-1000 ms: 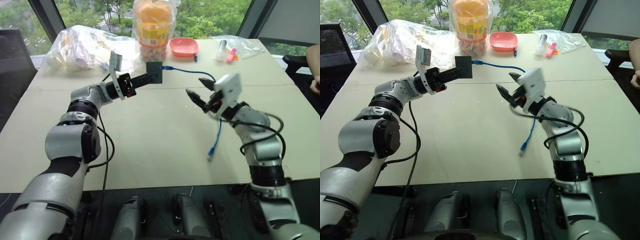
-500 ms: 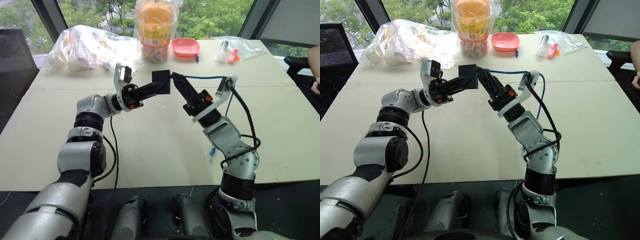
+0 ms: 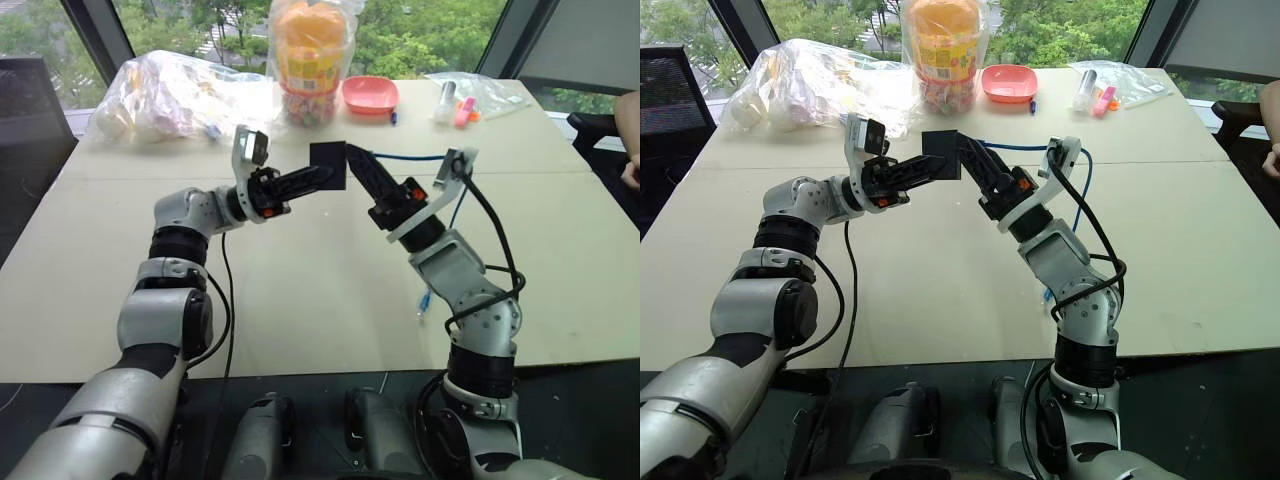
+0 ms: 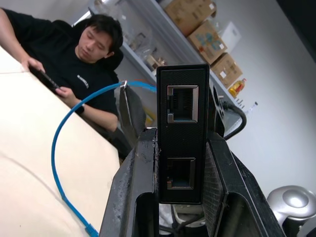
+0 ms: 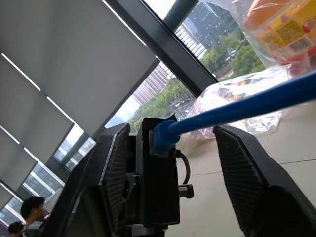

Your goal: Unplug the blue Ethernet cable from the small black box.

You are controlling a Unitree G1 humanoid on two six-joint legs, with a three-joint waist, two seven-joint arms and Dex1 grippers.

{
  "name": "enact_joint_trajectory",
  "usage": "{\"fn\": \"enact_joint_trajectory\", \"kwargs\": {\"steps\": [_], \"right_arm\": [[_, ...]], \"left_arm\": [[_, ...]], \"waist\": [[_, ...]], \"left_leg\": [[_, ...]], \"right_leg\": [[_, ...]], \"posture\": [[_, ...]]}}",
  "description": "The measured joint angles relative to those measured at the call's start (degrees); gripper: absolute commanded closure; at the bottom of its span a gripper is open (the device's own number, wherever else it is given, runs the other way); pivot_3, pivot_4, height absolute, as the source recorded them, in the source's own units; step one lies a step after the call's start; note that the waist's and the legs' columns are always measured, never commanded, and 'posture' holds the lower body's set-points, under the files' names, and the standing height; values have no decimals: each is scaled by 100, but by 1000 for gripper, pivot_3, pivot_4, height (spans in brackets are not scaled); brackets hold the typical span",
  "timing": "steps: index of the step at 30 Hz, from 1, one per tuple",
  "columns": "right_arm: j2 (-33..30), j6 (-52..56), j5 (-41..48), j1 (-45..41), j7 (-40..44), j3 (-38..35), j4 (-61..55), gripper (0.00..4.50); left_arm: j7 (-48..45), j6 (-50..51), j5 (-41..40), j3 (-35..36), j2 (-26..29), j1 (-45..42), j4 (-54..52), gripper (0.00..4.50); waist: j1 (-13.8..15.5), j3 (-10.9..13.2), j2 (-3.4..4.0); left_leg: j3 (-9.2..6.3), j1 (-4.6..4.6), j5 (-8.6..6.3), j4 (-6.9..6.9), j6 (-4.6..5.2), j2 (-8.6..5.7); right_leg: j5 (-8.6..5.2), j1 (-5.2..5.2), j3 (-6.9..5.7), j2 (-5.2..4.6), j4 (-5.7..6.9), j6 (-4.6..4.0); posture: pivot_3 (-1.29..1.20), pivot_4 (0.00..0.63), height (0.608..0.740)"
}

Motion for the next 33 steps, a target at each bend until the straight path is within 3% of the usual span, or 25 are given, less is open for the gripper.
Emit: {"fn": "enact_joint_trajectory", "kwargs": {"steps": [3,4,19,24,33], "right_arm": [[12,-39,9,-25,19,32,63,4361],[17,-59,16,-40,33,44,62,4443],[39,-240,54,-180,-189,73,452,4443],[-382,-531,55,-264,-329,-671,696,4443],[-391,-531,48,-321,-283,-644,842,4443]], "left_arm": [[19,-7,1,-94,17,18,-10,4006],[18,-13,-10,-84,33,36,-11,4006],[340,-221,-43,-15,79,14,178,4006],[474,-439,-182,436,642,-57,407,4006],[589,-554,-236,462,461,-99,386,4006]], "waist": [[0,0,0],[-1,0,0],[-2,0,0],[-5,0,0],[3,0,0]], "left_leg": [[0,0,0,0,0,0],[0,0,0,0,0,0],[0,-1,0,0,0,1],[0,-1,0,-5,0,1],[2,-1,0,-3,0,0]], "right_leg": [[0,0,0,0,0,0],[0,0,0,0,0,0],[0,-1,0,-2,-3,0],[0,-2,0,-2,-5,0],[0,0,0,-2,-6,0]], "posture": [[0,150,740],[0,150,740],[0,150,740],[0,150,740],[0,150,740]]}}
